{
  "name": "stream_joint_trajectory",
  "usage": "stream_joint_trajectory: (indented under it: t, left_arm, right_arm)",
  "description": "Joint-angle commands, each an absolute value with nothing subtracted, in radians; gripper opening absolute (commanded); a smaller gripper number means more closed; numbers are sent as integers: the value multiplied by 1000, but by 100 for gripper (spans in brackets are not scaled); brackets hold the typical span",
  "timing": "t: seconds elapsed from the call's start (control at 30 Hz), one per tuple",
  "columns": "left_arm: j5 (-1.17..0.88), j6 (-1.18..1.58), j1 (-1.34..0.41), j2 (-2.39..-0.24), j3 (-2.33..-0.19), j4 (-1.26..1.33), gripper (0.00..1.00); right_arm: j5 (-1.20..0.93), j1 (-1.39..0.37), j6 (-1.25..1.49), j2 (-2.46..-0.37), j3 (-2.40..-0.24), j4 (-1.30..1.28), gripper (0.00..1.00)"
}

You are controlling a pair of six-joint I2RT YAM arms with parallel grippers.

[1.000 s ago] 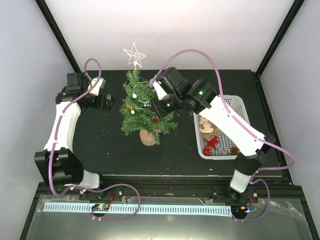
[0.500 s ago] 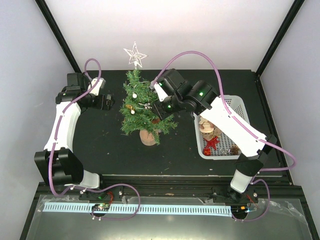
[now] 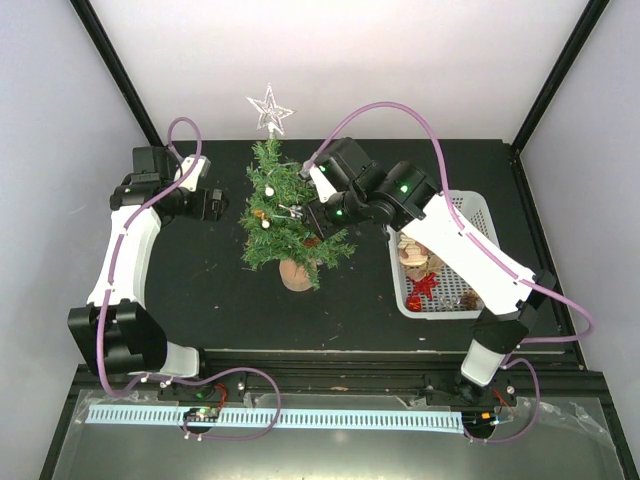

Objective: Decorate the small christmas tree

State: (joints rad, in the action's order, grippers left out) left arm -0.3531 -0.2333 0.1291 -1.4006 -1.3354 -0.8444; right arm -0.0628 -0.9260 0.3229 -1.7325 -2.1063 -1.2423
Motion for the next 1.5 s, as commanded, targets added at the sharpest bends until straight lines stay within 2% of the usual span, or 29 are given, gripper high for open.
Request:
stream_joint_trajectory:
  t: [0.0, 0.1, 0.4, 0.57, 0.6, 0.67, 0.77, 0.87, 0.93, 1.3, 1.47]
  left_arm:
    - [-342, -238, 132, -1380, -1336, -831, 99]
    - [-344, -238, 131, -1380, -1337, -832, 99]
    - [-342, -237, 133, -1376, -1341, -834, 99]
    - [-352, -221, 156, -1356, -1357, -836, 99]
    - [-362, -220, 170, -1351, -1364, -839, 99]
    - [-382, -221, 196, -1333, -1383, -855, 99]
    - [-428, -262, 239, -1289, -1418, -885, 99]
    - [-500, -359, 280, -1187, -1456, -949, 99]
    - [-553, -432, 296, -1120, -1474, -1005, 99]
    - [-601, -534, 305, -674, -1477, -1199, 99]
    - [-608, -530, 305, -564, -1476, -1275, 99]
  right_arm:
    - [-54, -931, 339, -1660, -2069, -1205, 37]
    - [-59, -931, 342, -1641, -2042, -1197, 40]
    - [-25, -930, 355, -1611, -2043, -1177, 42]
    - [93, -929, 390, -1536, -2033, -1161, 49]
    - [115, -930, 400, -1507, -2019, -1148, 52]
    - [180, -930, 412, -1447, -1997, -1139, 66]
    - [265, -930, 417, -1352, -1978, -1159, 77]
    - [287, -931, 422, -1310, -2021, -1250, 83]
    - [298, -931, 439, -1268, -2007, -1287, 99]
    - [229, -931, 501, -864, -1792, -1341, 100]
    - [214, -931, 533, -691, -1631, -1311, 100]
